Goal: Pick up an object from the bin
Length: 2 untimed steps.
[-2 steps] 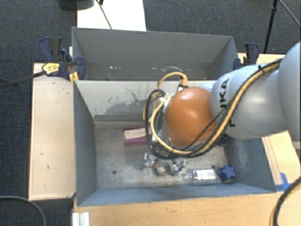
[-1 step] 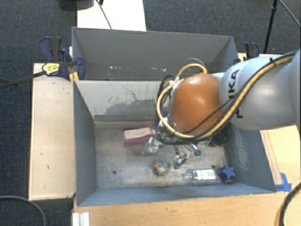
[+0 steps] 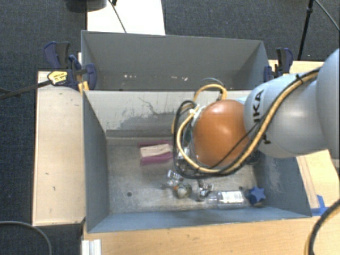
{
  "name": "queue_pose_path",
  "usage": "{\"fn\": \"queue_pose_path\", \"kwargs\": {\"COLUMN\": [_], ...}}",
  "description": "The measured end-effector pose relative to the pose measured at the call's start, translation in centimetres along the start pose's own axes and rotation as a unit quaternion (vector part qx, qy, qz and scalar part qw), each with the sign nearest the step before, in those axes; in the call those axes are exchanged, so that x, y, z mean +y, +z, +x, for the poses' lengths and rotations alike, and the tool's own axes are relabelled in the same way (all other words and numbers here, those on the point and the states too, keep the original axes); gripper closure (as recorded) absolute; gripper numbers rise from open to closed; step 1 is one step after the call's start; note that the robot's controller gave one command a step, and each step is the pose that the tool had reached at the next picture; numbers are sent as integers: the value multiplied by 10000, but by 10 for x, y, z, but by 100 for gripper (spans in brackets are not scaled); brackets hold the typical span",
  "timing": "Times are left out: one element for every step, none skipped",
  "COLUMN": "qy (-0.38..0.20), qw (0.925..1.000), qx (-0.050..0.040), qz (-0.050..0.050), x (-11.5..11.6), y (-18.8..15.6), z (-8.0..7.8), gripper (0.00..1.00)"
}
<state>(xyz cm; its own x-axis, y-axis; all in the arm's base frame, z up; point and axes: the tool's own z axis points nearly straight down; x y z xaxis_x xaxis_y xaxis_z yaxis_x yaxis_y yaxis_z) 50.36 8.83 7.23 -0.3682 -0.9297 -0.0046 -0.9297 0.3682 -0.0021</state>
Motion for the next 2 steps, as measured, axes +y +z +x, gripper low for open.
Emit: {"fn": "queue_pose_path", "kwargs": {"qy": [18,33], "qw": [10000,10000], "qx": [-11,-7], "qz": [17,31], "x": [-2,-2], "y": [-1,-163], "z": [-1,1], "gripper": [100,100]}}
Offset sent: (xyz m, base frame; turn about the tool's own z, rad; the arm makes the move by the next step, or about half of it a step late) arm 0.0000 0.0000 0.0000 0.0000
